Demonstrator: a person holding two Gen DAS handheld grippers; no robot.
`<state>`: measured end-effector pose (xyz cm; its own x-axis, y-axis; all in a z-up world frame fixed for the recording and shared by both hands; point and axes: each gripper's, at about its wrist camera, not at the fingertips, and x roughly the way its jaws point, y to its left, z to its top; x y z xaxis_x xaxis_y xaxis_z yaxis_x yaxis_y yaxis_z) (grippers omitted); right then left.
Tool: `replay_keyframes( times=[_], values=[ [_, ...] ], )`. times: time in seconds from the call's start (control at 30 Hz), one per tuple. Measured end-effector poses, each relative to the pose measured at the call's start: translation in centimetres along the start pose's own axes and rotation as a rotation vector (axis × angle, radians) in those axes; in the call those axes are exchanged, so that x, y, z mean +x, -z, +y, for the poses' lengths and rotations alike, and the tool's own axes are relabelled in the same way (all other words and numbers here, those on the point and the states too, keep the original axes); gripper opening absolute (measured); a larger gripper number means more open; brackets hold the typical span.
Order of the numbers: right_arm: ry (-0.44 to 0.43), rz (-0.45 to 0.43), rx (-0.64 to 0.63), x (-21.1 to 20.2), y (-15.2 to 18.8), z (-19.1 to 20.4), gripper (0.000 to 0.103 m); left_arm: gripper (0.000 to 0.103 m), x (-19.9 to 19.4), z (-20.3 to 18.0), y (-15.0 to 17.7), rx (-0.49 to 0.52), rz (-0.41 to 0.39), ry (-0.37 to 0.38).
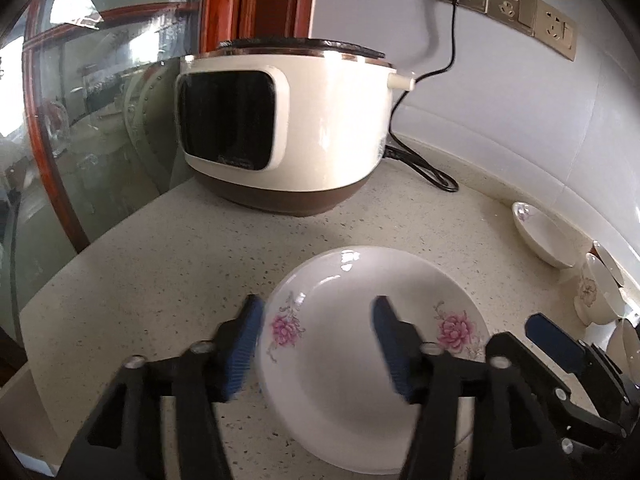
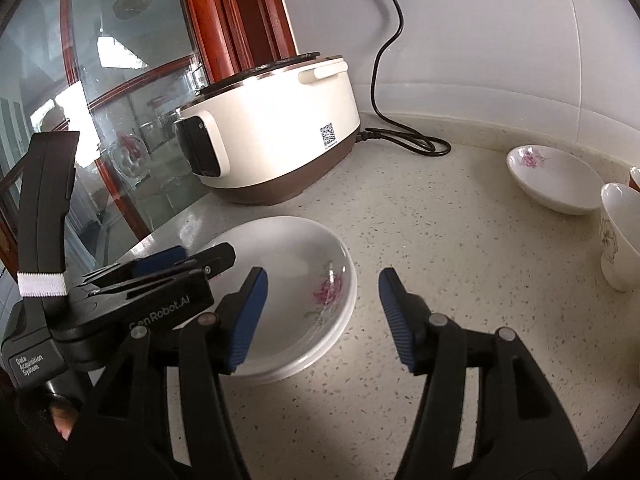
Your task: Organize plates and bowls
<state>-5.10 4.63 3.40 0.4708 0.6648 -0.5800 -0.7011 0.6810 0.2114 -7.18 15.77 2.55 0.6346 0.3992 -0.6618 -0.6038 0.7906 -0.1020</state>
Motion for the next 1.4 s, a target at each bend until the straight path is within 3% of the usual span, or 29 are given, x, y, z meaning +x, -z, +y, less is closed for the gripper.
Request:
replay_keyframes(
  times=[0.23, 0.43, 0.63, 0.77, 0.9, 1.1, 1.17, 1.4],
  values=[
    [0.048, 0.005, 0.082, -0.6, -0.1, -2.4, 0.067, 0.077, -0.4, -0.1, -0.1, 0.009, -0.020, -0.001],
    [0.105, 0.038, 0.254, -2.6, -0.3, -5.9, 0.070, 0.081, -1.0, -2.2, -0.5, 0.028, -0.017, 0.050],
    [0.338, -0.116, 0.251, -6.7, -1.8, -7.8, 0.073, 0.084, -2.1, -7.4, -2.4, 0.056, -0.013, 0.179],
    [0.459, -0.222, 0.259, -9.3, -2.4, -9.0, 0.076, 0.084, -0.9, -11.7, -4.3, 0.069, 0.006, 0.215],
    [0.548, -0.298, 0.295, -11.4, -2.7, -10.9, 0.080, 0.084, 2.0, -15.2, -5.9, -0.033, 0.074, 0.247],
    [0.635, -0.314, 0.381, -12.7, -2.7, -14.1, 0.080, 0.084, 8.8, -21.2, -6.7, -0.004, 0.146, 0.168],
    [0.635, -0.310, 0.417, -12.8, -2.7, -14.9, 0.080, 0.084, 11.1, -22.7, -6.8, -0.012, 0.185, 0.161],
    [0.608, -0.341, 0.501, -14.4, -2.5, -15.8, 0.080, 0.079, 15.0, -25.9, -7.1, 0.044, 0.183, 0.097]
  ],
)
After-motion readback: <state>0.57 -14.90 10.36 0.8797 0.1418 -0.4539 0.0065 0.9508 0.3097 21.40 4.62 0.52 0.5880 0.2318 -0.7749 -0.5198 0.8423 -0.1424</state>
